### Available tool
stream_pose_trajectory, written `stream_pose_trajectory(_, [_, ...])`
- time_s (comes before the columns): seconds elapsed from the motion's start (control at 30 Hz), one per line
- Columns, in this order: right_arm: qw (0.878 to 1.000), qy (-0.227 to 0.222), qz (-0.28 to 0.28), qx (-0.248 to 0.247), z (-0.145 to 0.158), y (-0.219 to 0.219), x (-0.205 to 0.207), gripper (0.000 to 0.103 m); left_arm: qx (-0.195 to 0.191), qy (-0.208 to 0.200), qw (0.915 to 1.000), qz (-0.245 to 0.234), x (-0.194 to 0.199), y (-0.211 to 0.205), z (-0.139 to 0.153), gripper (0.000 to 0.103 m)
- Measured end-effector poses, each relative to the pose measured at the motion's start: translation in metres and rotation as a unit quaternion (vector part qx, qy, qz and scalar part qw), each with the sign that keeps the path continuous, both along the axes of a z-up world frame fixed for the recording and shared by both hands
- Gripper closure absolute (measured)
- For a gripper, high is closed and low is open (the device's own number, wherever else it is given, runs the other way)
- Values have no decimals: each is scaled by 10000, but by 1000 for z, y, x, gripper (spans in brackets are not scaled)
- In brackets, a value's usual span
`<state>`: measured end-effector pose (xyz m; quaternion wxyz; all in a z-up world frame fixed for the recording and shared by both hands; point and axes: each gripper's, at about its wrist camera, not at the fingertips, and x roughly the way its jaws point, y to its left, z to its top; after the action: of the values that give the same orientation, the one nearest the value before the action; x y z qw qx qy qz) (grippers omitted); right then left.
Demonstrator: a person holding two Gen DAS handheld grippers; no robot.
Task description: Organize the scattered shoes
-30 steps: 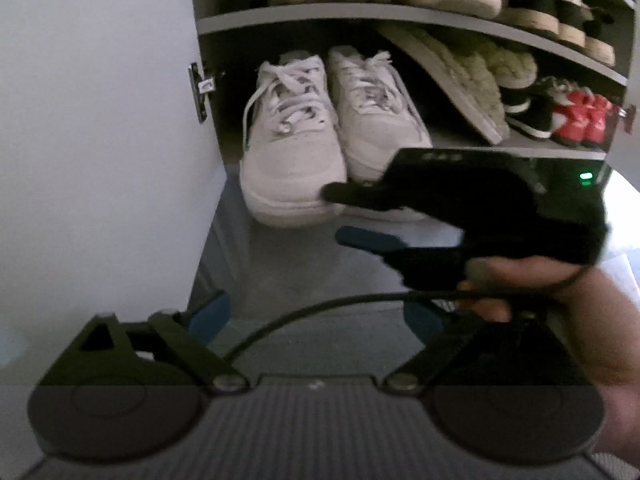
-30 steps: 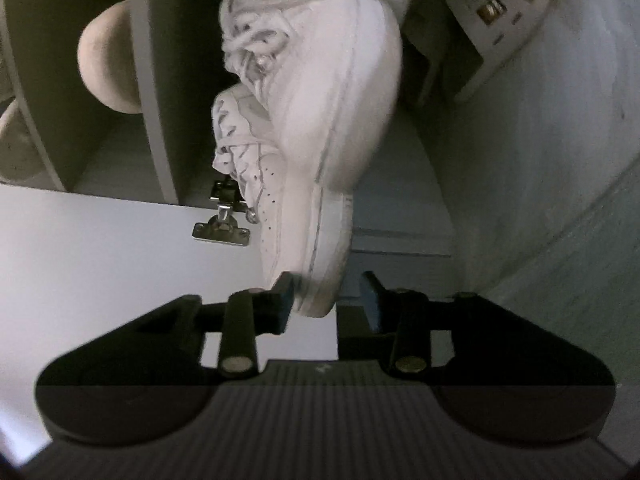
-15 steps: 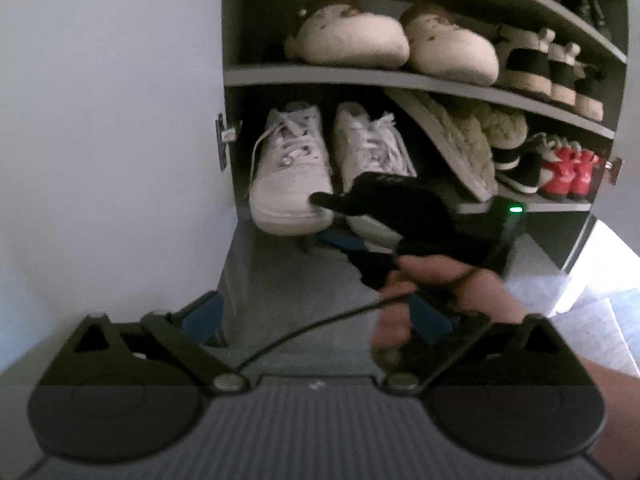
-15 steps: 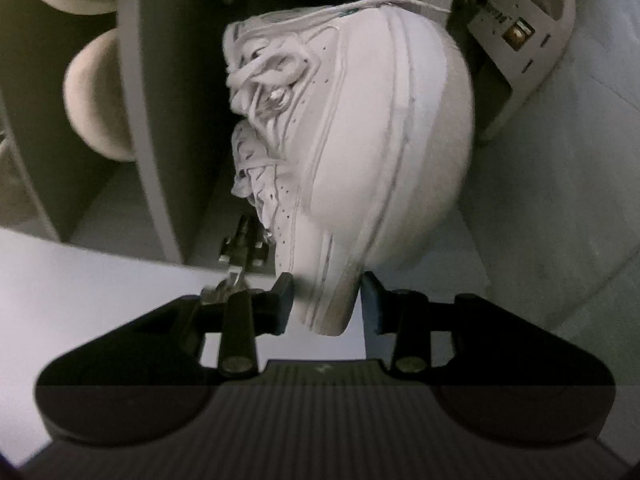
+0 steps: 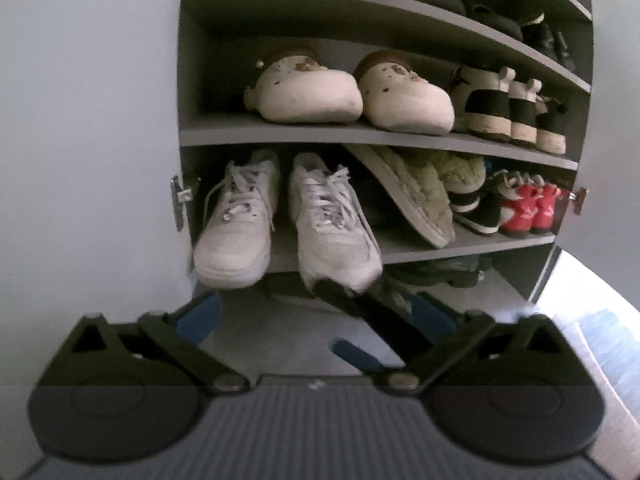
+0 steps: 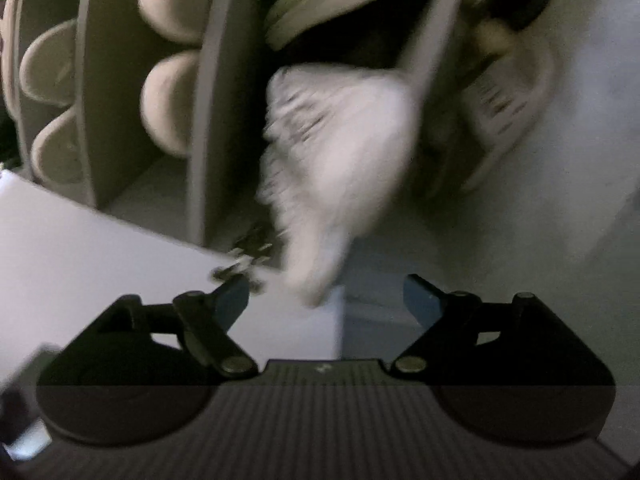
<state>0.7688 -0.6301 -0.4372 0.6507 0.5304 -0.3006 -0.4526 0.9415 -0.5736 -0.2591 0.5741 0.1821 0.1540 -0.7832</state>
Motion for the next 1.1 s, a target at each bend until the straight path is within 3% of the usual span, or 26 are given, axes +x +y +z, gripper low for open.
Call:
stream_pose_trajectory(0.07, [9997, 33, -219, 94, 0, -1, -9, 20, 40, 44, 10000, 17, -2, 0, -2, 0])
stream_pose_trajectory(0.1, [9996, 15, -262, 95, 2, -6, -14, 33, 111, 60, 9999, -17, -3, 0, -3, 0])
stream_pose_trajectory(0.13, [9996, 3, -289, 78, 4, -12, -18, 39, 178, 41, 9998, -54, -4, 0, -4, 0])
stream_pose_trajectory(0.17, [9996, 30, -268, 15, 9, -21, -21, 54, 187, 0, 9998, -54, -5, 1, -4, 0])
stream_pose_trajectory(0.37, [9990, 100, -247, 361, 22, -73, -17, 55, 33, -47, 9999, 85, -2, 5, -2, 0])
stream_pose_trajectory(0.53, [9987, 172, 112, 466, 22, -104, -7, 54, -10, -82, 9998, 177, -3, 3, 0, 0])
stream_pose_trajectory(0.63, [9964, 661, 279, 446, 38, -95, -13, 55, -117, -170, 9994, 268, -7, -1, 12, 0])
stream_pose_trajectory(0.73, [9871, 1482, 557, 241, 62, -62, -33, 54, -243, -251, 9991, 220, -15, -8, 30, 0])
stream_pose_trajectory(0.83, [9647, 2487, 847, 181, 93, -21, -64, 54, -471, -455, 9975, 282, -29, -11, 50, 0])
stream_pose_trajectory(0.9, [9411, 3261, 861, 245, 121, 11, -90, 54, -601, -466, 9968, 246, -41, -13, 67, 0])
stream_pose_trajectory(0.97, [9244, 3717, 785, 350, 149, 44, -111, 54, -693, -426, 9965, 168, -50, -14, 81, 0])
stream_pose_trajectory(1.1, [9108, 4079, 350, 527, 219, 120, -133, 54, -611, -287, 9977, 10, -73, -24, 122, 0])
